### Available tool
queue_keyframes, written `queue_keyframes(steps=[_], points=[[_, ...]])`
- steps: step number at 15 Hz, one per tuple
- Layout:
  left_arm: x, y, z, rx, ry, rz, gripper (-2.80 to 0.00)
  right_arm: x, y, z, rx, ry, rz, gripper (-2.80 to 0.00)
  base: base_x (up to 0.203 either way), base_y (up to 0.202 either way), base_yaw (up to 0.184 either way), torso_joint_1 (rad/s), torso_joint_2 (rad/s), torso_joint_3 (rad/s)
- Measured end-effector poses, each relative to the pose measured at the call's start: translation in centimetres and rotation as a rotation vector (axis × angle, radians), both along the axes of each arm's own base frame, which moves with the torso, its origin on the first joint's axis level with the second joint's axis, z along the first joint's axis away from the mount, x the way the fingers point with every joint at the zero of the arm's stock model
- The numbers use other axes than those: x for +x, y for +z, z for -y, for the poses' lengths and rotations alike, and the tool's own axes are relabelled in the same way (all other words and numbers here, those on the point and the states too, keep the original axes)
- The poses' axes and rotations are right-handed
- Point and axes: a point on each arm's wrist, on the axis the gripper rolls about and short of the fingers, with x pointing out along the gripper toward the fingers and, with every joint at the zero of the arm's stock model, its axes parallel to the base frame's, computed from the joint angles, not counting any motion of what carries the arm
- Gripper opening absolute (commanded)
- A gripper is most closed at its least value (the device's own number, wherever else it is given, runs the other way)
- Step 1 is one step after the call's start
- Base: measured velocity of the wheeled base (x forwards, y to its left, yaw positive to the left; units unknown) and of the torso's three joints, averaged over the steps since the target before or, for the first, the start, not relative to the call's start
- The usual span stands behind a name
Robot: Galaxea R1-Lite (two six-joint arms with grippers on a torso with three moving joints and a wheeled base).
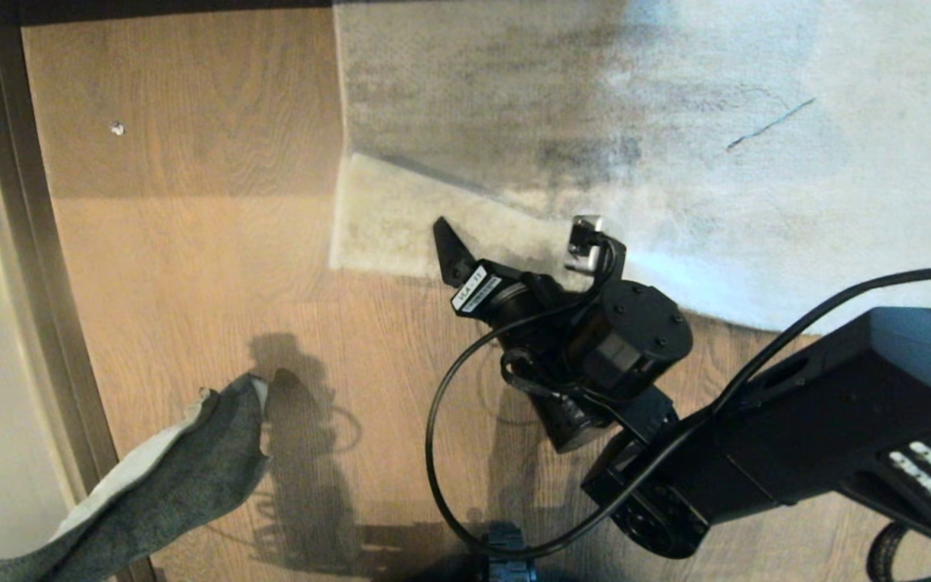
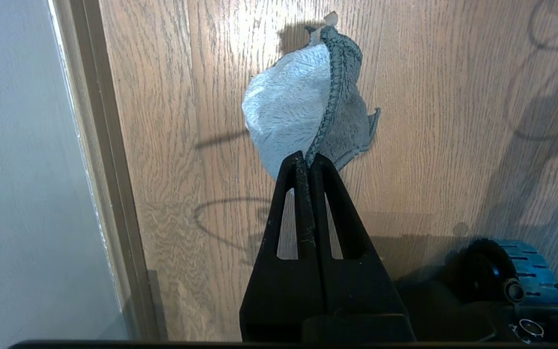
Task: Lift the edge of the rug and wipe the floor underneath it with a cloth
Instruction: Lift up the carpet
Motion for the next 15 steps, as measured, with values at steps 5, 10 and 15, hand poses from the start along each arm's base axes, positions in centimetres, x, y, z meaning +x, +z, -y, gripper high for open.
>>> queue_keyframes(steps=[5, 10, 15], points=[[0.0, 0.0, 0.0, 0.0, 0.001, 0.0, -2.8, 0.1, -0.5, -0.3, 0.007, 0.008, -0.017, 0.0, 0.0, 0.0, 0.0, 0.0, 0.0, 0.0], [0.0, 0.0, 0.0, 0.0, 0.002, 0.0, -2.8, 1.2, -1.9, -0.5, 0.082, 0.007, -0.08, 0.0, 0.0, 0.0, 0.0, 0.0, 0.0, 0.0], [0.0, 0.0, 0.0, 0.0, 0.001, 0.0, -2.8, 2.1, -4.2, -0.9, 0.11, 0.019, -0.145, 0.0, 0.0, 0.0, 0.0, 0.0, 0.0, 0.0]])
